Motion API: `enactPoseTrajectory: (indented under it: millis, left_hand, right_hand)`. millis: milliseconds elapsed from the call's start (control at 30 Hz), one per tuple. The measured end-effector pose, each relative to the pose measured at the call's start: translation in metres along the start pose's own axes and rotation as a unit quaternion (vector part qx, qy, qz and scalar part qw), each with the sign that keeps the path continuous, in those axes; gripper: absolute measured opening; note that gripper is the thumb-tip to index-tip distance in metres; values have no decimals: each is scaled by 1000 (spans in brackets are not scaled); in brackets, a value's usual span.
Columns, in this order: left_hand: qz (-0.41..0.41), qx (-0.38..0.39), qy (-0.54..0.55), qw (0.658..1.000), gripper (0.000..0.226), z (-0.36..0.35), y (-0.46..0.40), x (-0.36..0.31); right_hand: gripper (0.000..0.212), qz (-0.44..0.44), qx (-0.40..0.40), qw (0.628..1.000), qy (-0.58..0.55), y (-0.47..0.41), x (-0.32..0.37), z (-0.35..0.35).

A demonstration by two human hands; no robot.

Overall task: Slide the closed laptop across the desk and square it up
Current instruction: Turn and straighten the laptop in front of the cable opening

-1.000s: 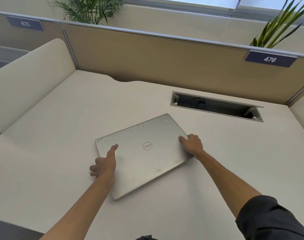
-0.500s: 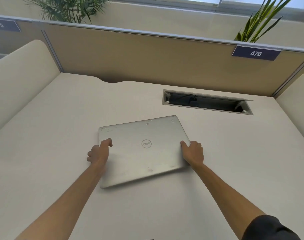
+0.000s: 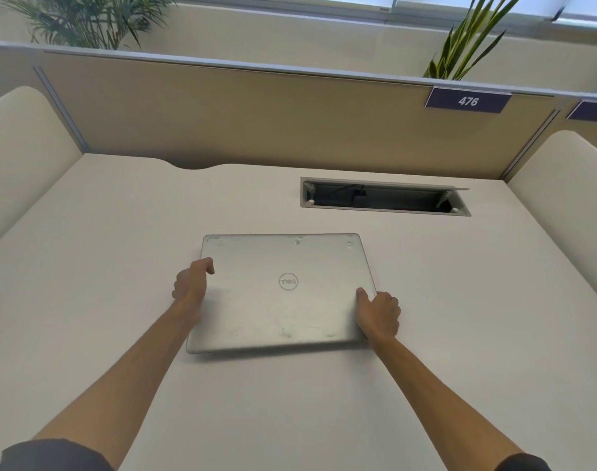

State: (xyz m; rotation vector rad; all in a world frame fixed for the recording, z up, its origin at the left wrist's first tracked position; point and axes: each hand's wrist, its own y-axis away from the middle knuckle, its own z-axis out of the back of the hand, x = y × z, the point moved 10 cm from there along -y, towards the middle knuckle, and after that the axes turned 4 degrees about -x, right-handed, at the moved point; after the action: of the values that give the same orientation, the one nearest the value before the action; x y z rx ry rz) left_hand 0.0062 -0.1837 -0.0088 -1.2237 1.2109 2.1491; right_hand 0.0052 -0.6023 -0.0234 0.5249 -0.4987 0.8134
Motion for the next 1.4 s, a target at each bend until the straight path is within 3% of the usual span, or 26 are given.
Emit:
enactPoseTrajectory:
  millis: [933,1233,1400]
  left_hand:
    - [-25,15,-115,993,55,-29,-17,-10]
    - [-72,15,-236,969,62,-33,-23,-9]
    - [-185,27,-338,922,75,-26,-16,-3]
  right_hand:
    - [51,-25,-57,998,-3,10,-9,4]
    - [56,4,-56,998,-5,11,-9,3]
    - [66,68,-50,996,30,15,-10,2]
